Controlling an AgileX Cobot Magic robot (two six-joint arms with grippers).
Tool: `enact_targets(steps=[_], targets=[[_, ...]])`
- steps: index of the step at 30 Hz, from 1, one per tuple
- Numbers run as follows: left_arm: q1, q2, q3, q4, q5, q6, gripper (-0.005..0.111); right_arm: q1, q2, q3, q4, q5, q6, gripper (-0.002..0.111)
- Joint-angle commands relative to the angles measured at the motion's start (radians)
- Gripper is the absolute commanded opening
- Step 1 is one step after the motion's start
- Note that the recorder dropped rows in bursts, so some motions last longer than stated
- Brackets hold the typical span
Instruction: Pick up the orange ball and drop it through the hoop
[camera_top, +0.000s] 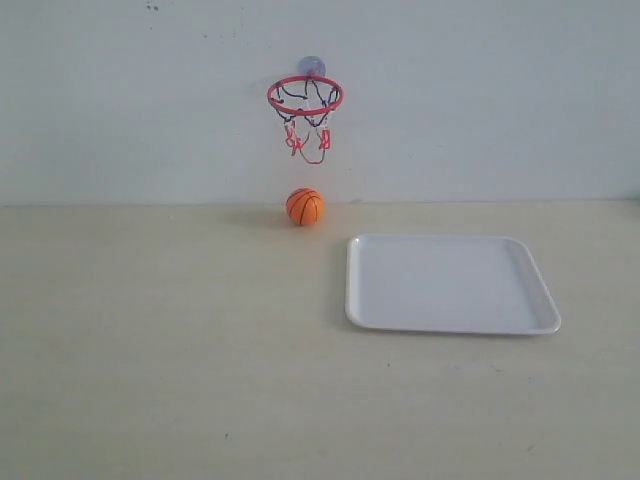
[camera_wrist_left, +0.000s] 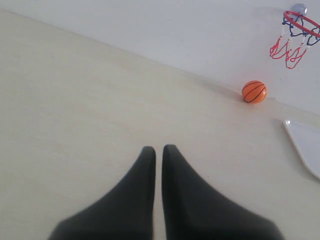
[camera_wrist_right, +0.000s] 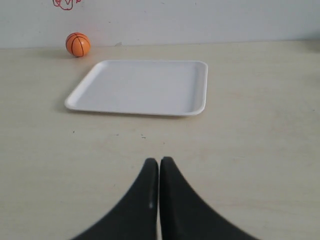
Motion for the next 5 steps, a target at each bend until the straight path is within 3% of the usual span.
enact_targets(steps=[1,5], targets=[[-0.008,-0.003,-0.001,0.000,-0.008,0.001,0.004,0.000,-0.005,-0.001,-0.009,0.001,-0.001,0.000],[-0.008,-0.003,-0.001,0.000,-0.008,0.001,0.004,0.000,-0.005,-0.001,-0.009,0.001,-0.001,0.000]])
